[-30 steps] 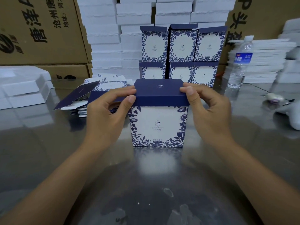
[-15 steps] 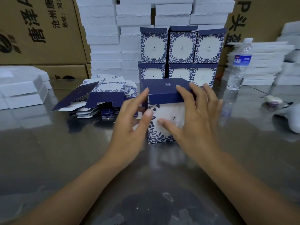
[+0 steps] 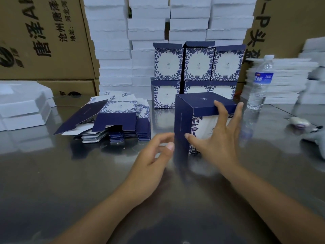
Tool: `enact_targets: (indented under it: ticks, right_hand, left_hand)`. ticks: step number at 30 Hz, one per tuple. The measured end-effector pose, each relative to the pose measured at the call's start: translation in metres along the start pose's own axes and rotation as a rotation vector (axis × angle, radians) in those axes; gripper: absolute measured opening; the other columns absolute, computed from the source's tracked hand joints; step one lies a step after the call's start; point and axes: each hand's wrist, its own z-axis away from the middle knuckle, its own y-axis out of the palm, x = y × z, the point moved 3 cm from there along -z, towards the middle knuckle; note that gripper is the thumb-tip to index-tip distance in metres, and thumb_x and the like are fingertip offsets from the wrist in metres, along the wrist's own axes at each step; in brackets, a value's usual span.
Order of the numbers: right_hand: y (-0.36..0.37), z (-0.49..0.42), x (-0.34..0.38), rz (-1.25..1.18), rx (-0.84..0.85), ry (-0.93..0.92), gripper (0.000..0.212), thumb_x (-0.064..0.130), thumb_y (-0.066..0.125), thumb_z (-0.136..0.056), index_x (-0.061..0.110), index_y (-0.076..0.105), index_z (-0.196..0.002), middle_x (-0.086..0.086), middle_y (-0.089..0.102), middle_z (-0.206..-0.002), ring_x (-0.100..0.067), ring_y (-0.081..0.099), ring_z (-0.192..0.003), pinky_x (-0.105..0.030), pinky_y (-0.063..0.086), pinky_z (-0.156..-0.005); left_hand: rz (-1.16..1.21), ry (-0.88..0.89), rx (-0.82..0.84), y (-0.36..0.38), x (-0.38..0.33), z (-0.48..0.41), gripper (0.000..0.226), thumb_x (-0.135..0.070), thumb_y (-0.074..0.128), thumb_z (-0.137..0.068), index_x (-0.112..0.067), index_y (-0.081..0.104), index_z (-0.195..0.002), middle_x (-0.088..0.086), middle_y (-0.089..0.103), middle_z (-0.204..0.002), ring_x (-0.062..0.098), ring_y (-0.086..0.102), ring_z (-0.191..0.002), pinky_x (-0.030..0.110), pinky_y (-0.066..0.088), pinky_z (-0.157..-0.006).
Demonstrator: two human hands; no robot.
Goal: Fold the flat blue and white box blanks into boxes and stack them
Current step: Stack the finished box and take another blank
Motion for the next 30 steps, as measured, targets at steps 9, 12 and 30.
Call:
enact_targets:
  ticks: [9, 12, 30]
  right_hand:
    - [0.025, -0.085, -0.072, 0.174, -0.049, 0.143, 0.104, 0.050, 0.081, -0.061, 0.041, 0.014, -0.140, -0.003, -0.017, -0.156, -0.033, 0.012, -0.142, -0.054, 0.039, -0.097]
    - [0.035, -0.111, -0.090, 0.209, -0.084, 0.206, 0.104, 0.047, 0.082, -0.063, 0.038, 0.015, -0.142, -0.005, -0.017, -0.156, -0.034, 0.009, -0.142, -0.055, 0.039, -0.097]
    - [0.061, -0.128, -0.082, 0.155, -0.301, -0.085, 0.079, 0.025, 0.074, -0.079, 0.017, 0.024, -0.140, -0.031, 0.023, -0.145, -0.046, 0.024, -0.133, -0.057, 0.021, -0.109]
  left_hand:
    - [0.206, -0.185, -0.152, -0.012, 0.025, -0.020, 0.038, -0.015, 0.054, -0.087, -0.017, 0.053, -0.048, 0.003, 0.046, -0.049, 0.014, 0.042, -0.047, 0.017, 0.037, -0.047]
    - [0.222, -0.245, -0.117, -0.013, 0.031, -0.022, 0.045, -0.018, 0.054, -0.087, -0.016, 0.046, -0.043, 0.007, 0.043, -0.043, 0.016, 0.040, -0.042, 0.019, 0.034, -0.045]
    - [0.074, -0.278, -0.174, -0.015, 0.019, -0.023, 0.041, -0.060, 0.051, -0.053, -0.020, 0.041, -0.047, -0.001, 0.036, -0.041, 0.010, 0.030, -0.041, 0.022, 0.025, -0.046]
